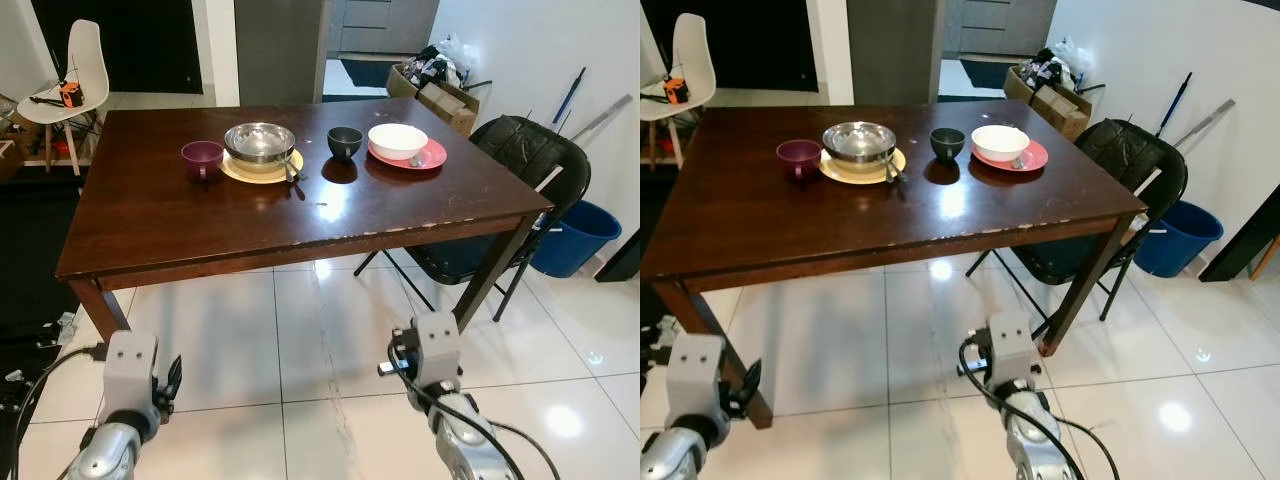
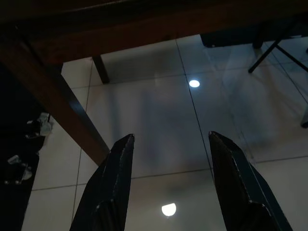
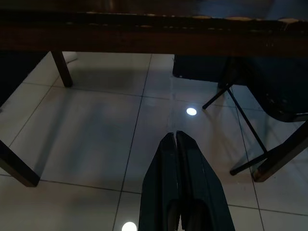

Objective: Setting the table

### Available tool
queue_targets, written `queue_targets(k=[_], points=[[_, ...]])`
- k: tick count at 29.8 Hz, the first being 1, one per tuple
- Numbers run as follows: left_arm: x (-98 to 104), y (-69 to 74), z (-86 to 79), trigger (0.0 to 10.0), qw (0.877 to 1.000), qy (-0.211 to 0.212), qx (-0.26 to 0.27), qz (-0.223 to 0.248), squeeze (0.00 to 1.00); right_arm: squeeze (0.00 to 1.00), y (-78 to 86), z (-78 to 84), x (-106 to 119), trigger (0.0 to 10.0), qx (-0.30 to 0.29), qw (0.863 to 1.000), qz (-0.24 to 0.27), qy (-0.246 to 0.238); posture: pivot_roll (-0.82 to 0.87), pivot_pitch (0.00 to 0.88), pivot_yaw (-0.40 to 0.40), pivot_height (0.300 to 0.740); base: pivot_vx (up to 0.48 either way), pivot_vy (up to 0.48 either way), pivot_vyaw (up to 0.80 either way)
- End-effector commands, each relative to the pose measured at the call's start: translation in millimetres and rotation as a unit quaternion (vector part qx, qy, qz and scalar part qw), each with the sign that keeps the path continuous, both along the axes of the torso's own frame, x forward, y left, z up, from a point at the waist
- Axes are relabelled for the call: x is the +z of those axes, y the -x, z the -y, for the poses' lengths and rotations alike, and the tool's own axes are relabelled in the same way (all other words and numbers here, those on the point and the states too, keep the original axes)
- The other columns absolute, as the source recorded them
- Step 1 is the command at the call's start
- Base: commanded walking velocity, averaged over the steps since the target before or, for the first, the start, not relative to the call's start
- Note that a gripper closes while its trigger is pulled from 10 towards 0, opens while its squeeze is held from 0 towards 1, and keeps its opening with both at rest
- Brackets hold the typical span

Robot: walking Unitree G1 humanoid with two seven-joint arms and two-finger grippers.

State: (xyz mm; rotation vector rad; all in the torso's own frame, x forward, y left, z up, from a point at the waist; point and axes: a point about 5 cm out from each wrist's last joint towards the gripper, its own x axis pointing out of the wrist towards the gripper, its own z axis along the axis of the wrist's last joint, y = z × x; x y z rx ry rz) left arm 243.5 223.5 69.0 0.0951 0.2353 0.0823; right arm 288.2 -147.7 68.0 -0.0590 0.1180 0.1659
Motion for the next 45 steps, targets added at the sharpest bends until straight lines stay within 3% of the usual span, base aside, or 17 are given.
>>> queue_targets(k=[1, 2, 10, 11, 14, 15, 32, 38, 41, 42, 45], points=[[-5.8, 3.7, 0.2, 10.0, 1.000, 0.000, 0.001, -0.014, 0.00, 0.00, 2.5, 3.4, -3.9, 10.0, -0.008, 1.000, -0.009, 0.000, 0.00, 0.000, -0.007, 0.740, 0.000, 0.000, 0.00], [13.3, -7.2, 3.3, 10.0, 1.000, 0.009, -0.002, 0.022, 0.00, 0.00, -6.8, -0.2, 19.5, 10.0, -0.004, 0.999, 0.034, -0.007, 0.00, 0.000, -0.009, 0.740, 0.000, 0.000, 0.00], [13.3, -7.2, 3.3, 10.0, 1.000, 0.009, -0.002, 0.022, 0.00, 0.00, -6.8, -0.2, 19.5, 10.0, -0.004, 0.999, 0.034, -0.007, 0.00, 0.000, -0.009, 0.740, 0.000, 0.000, 0.00], [34.0, -17.7, 6.9, 10.0, 0.998, 0.013, -0.009, 0.062, 0.00, 0.00, -16.3, -1.7, 44.5, 10.0, -0.003, 0.997, 0.078, -0.017, 0.00, 0.000, -0.008, 0.740, 0.000, 0.000, 0.00], [34.0, -17.7, 6.9, 10.0, 0.998, 0.013, -0.009, 0.062, 0.00, 0.00, -16.3, -1.7, 44.5, 10.0, -0.003, 0.997, 0.078, -0.017, 0.00, 0.000, -0.008, 0.740, 0.000, 0.000, 0.00], [45.9, -22.0, 8.9, 10.0, 0.996, 0.016, -0.014, 0.084, 0.00, 0.00, -20.1, -1.9, 58.6, 10.0, -0.002, 0.994, 0.104, -0.022, 0.00, 0.000, -0.009, 0.740, 0.000, 0.000, 0.00], [56.9, -24.1, 9.5, 10.0, 0.994, 0.015, -0.018, 0.103, 0.00, 0.00, -21.7, -0.9, 67.3, 10.0, -0.004, 0.992, 0.120, -0.027, 0.00, 0.000, -0.005, 0.740, 0.000, 0.000, 0.00], [43.4, -19.3, 4.4, 10.0, 0.997, 0.007, -0.013, 0.074, 0.00, 0.00, -17.8, 2.9, 53.0, 10.0, -0.010, 0.996, 0.092, -0.017, 0.00, 0.000, -0.004, 0.740, 0.000, 0.000, 0.00], [19.7, -9.6, -5.0, 10.0, 0.999, -0.002, 0.001, 0.032, 0.00, 0.00, -10.9, 12.6, 22.7, 10.0, -0.024, 0.999, 0.041, 0.000, 0.00, 0.000, -0.005, 0.740, 0.000, 0.000, 0.00], [19.7, -9.6, -5.0, 10.0, 0.999, -0.002, 0.001, 0.032, 0.00, 0.00, -10.9, 12.6, 22.7, 10.0, -0.024, 0.999, 0.041, 0.000, 0.00, 0.000, -0.005, 0.740, 0.000, 0.000, 0.00], [-6.4, 3.6, -18.9, 10.0, 1.000, -0.012, 0.020, -0.019, 0.00, 0.00, 1.3, 28.5, -9.7, 10.0, -0.048, 0.999, -0.019, 0.011, 0.00, 0.000, -0.005, 0.740, 0.000, 0.000, 0.00]])
